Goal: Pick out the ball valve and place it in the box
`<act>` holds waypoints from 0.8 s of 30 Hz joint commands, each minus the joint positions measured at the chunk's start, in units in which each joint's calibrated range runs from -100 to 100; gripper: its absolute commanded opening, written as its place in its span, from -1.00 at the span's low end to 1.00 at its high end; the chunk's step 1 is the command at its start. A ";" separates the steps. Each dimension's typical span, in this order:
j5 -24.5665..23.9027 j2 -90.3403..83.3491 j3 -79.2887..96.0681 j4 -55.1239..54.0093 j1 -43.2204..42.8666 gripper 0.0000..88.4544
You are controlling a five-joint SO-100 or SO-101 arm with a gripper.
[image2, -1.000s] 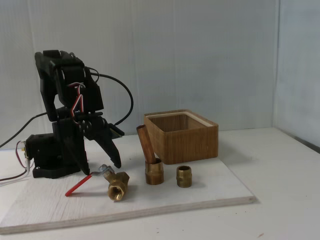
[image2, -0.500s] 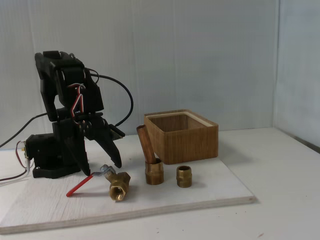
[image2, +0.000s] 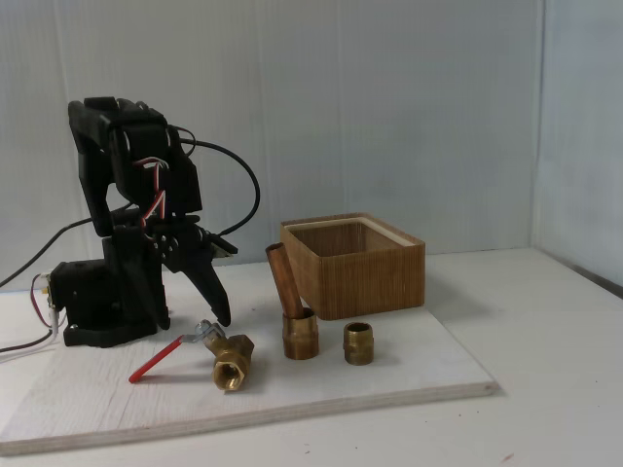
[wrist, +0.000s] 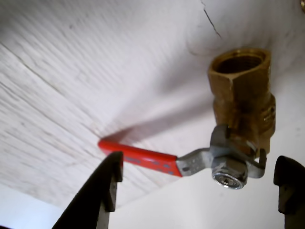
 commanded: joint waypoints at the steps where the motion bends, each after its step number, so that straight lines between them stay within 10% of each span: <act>1: -0.51 -0.54 -2.28 -0.81 -0.98 -0.23; 24: -4.03 0.31 4.76 -14.67 -4.52 -0.23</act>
